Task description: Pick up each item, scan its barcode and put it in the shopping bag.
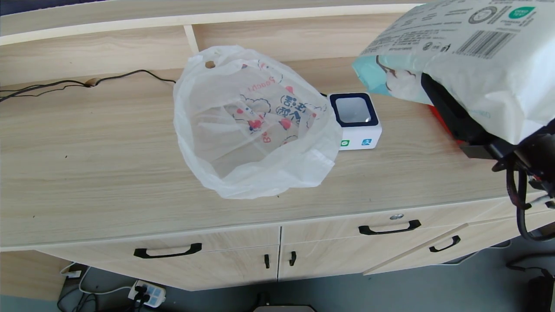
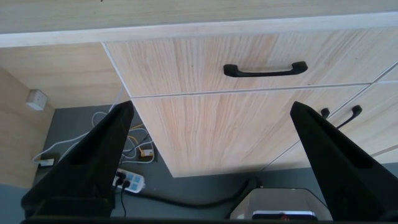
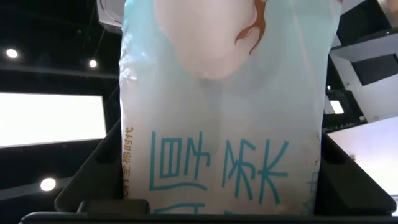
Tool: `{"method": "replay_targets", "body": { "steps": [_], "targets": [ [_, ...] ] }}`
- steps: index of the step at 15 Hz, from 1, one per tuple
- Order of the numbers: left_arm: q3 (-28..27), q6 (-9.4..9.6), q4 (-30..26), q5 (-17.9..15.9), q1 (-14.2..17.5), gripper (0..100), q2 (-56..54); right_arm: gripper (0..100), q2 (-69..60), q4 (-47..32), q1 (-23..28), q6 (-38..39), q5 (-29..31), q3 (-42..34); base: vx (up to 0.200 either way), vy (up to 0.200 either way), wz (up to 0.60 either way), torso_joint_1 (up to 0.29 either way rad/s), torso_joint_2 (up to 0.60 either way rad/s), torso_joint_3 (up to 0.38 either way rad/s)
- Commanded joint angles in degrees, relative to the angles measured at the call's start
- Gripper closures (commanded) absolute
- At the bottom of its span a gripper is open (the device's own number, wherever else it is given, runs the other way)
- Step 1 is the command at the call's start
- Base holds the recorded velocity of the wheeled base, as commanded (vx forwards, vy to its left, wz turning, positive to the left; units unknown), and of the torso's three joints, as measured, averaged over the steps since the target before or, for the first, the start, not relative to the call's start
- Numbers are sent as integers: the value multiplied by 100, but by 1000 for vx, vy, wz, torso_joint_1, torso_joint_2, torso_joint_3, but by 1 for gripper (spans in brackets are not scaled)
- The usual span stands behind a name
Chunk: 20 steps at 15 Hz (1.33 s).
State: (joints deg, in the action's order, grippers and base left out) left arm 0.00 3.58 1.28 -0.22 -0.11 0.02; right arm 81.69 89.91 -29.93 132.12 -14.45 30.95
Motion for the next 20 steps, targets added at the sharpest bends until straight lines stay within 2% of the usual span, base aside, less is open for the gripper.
{"method": "replay_targets", "body": {
  "steps": [1,3,5,10,16,18,20],
  "targets": [
    [0,2,4,4,2,0,-2,100,-206,9,-268,-29,47,-89,0,0,0,0,0,0],
    [0,2,-5,-4,2,0,-2,100,-382,9,-540,-116,56,-37,0,0,0,0,0,0],
    [0,11,4,-4,2,0,-2,100,-391,9,-751,-521,65,-107,0,0,0,0,0,0],
    [0,63,4,-4,2,0,-2,100,-830,9,-883,-635,-23,-625,0,0,0,0,0,0],
    [0,72,4,-4,2,0,-2,100,-777,9,-1024,-749,-6,-845,0,0,0,0,0,0],
    [0,63,4,-4,2,0,-2,100,-988,9,-1490,-943,-14,-775,0,0,0,0,0,0],
    [0,63,4,-4,2,0,-2,100,-1006,9,-1613,-1031,30,-951,0,0,0,0,0,0]
  ]
}}
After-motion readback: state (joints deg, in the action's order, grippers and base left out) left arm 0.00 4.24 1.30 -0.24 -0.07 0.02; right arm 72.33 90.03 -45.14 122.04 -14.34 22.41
